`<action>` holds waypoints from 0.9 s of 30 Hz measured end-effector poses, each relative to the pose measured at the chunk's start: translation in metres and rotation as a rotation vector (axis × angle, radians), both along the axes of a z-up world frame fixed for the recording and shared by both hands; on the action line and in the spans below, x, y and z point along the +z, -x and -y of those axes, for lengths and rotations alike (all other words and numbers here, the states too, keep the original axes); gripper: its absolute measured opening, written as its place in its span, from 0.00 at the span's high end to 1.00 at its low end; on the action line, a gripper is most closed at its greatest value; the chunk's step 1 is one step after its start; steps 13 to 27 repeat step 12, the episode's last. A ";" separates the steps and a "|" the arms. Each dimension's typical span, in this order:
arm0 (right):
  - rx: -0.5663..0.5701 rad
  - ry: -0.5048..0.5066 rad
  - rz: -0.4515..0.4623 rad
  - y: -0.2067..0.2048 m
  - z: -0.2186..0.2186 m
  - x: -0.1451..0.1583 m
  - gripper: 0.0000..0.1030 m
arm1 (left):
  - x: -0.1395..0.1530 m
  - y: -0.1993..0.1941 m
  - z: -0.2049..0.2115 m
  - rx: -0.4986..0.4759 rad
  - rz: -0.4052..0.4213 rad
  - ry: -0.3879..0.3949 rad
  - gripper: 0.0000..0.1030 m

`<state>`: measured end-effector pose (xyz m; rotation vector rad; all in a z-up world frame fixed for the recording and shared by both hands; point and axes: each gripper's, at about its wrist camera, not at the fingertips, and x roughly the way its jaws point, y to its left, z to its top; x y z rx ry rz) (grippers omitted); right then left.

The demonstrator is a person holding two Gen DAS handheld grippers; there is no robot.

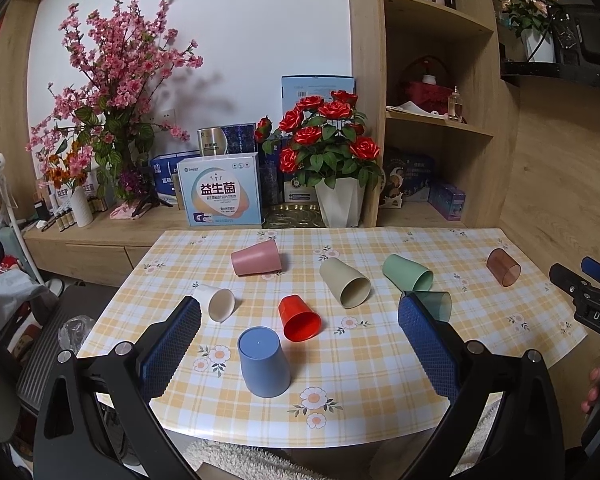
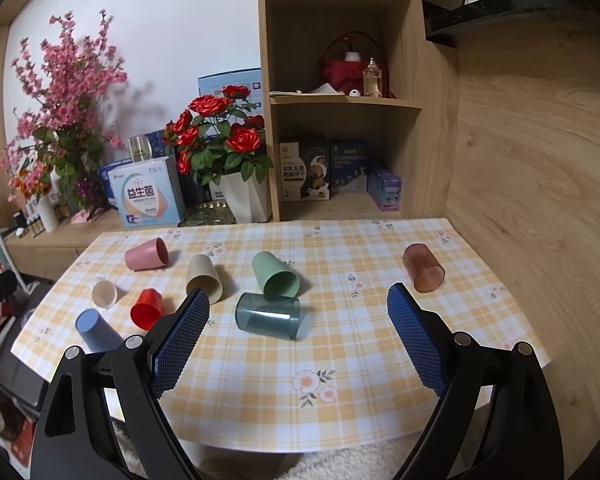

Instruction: Flip cup upside down

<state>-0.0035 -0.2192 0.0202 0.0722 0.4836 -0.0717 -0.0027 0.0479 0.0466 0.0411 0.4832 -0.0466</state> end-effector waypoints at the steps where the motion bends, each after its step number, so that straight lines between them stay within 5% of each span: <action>1: 0.001 -0.001 0.000 0.000 0.000 0.000 0.15 | 0.000 0.000 0.000 -0.002 0.002 -0.002 0.06; 27: 0.006 0.003 -0.005 -0.002 0.001 -0.001 0.15 | -0.001 -0.002 -0.001 0.017 -0.012 -0.010 0.06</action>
